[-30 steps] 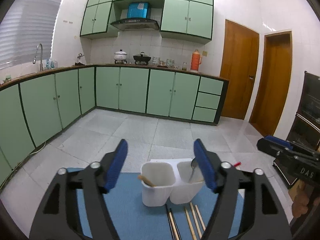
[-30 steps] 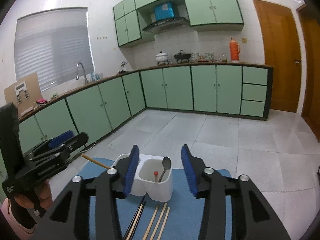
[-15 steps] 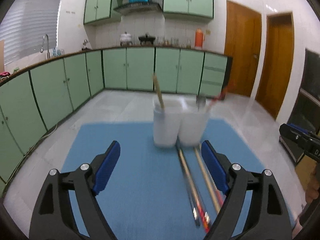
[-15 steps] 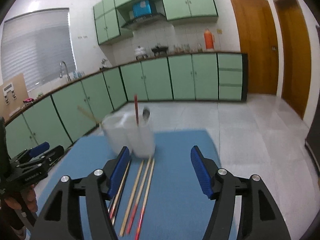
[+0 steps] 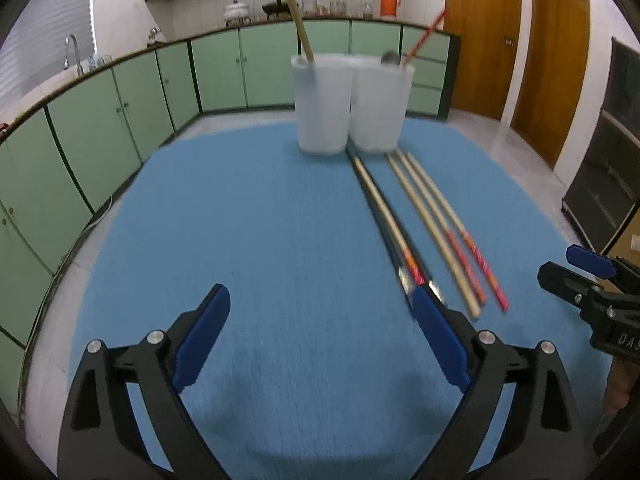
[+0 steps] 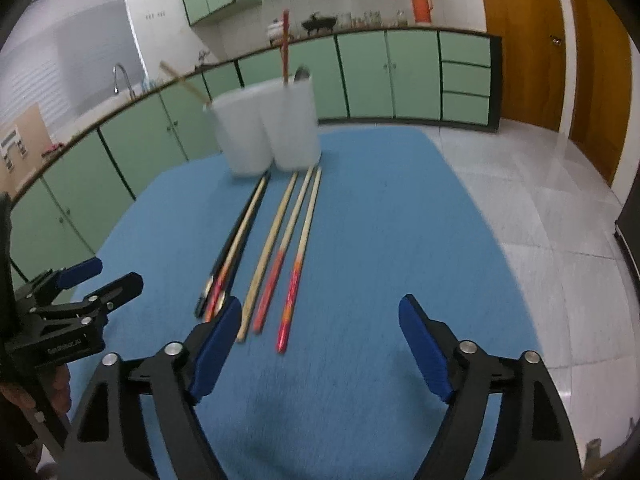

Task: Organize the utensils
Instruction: 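Move both tools back down to the remaining chopsticks on the mat, then grasp a red-patterned chopstick with the right tool while the left grasps a black chopstick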

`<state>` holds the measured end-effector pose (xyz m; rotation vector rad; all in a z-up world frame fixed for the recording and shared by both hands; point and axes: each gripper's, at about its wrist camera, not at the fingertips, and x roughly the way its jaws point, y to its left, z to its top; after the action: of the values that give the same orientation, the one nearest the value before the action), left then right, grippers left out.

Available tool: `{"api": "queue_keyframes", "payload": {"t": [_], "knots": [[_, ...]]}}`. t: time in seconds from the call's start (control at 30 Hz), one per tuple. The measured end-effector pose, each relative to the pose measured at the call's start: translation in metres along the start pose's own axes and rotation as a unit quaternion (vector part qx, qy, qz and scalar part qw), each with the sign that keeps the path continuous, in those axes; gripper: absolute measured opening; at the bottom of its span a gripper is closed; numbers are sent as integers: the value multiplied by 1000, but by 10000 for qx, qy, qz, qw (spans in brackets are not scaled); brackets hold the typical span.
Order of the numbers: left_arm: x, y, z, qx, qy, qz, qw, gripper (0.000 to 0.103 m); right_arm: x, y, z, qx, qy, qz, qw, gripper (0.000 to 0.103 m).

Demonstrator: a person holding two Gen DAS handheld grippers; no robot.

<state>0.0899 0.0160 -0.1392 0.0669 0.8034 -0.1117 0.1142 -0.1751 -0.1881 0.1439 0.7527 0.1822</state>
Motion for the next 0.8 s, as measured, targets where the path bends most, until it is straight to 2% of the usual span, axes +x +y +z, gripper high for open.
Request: {"api": "queue_keyframes", "payload": {"t": [0.2, 0.27, 0.53, 0.8], "knots": [[9, -3, -13, 49, 284, 17, 9996, 90, 14, 9, -13, -148, 253, -56, 9996, 79], [10, -4, -15, 45, 306, 20, 9995, 90, 15, 11, -16, -207, 254, -66, 9994, 66], [12, -6, -16, 4, 341, -10, 9994, 90, 23, 18, -21, -367, 382, -23, 9986, 34], [16, -14, -14, 0, 348, -96, 9993, 90, 30, 19, -19, -367, 398, -55, 9985, 20]]}}
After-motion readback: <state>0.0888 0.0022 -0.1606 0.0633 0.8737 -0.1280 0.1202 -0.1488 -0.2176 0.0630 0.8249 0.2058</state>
